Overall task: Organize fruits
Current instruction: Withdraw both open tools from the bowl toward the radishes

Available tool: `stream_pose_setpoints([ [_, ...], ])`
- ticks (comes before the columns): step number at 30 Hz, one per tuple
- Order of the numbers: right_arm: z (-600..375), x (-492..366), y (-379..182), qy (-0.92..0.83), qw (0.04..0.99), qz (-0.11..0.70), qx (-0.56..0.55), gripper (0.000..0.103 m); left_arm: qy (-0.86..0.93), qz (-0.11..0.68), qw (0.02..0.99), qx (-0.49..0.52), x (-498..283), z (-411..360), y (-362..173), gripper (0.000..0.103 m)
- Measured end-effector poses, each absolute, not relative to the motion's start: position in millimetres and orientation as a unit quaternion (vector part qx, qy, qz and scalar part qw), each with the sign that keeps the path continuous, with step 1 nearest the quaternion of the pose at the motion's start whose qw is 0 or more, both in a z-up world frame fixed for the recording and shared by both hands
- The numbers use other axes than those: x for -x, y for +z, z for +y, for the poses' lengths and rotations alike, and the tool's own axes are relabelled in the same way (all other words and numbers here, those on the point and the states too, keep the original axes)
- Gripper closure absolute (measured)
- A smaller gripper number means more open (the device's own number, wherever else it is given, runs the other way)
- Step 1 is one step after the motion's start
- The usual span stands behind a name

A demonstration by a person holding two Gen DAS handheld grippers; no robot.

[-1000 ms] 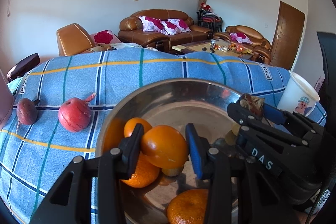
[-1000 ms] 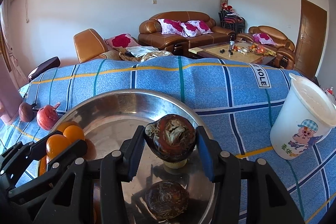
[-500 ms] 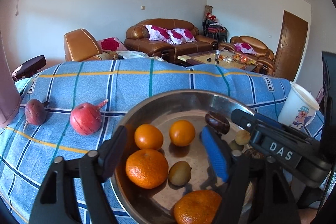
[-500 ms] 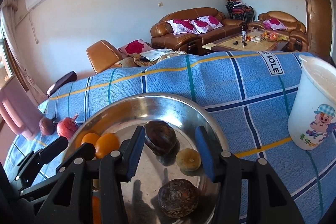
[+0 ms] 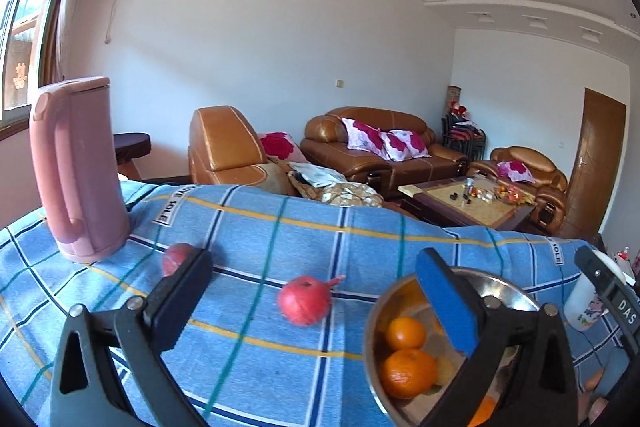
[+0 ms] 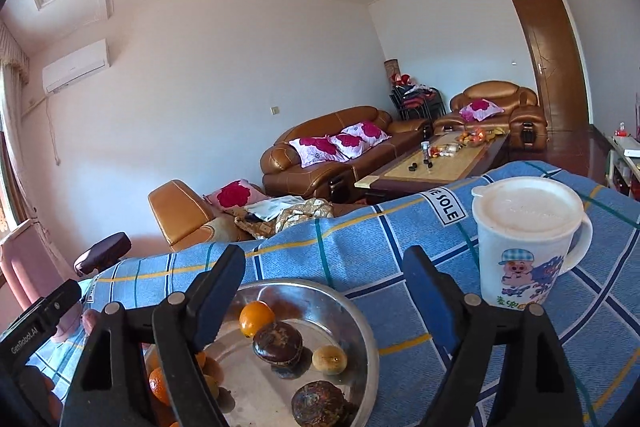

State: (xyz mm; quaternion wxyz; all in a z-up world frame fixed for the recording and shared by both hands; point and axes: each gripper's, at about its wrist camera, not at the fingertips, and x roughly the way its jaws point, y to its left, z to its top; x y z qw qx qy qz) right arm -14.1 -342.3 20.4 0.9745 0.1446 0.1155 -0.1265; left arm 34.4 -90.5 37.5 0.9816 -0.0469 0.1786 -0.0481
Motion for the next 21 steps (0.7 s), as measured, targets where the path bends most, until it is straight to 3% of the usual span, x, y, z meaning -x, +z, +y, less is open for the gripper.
stream_pose_setpoints([
  [21, -320, 18, 7, -0.166, 0.974, 0.131, -0.088, 0.02, -0.027, 0.191, 0.98, -0.055, -35, -112, 6, 0.0],
])
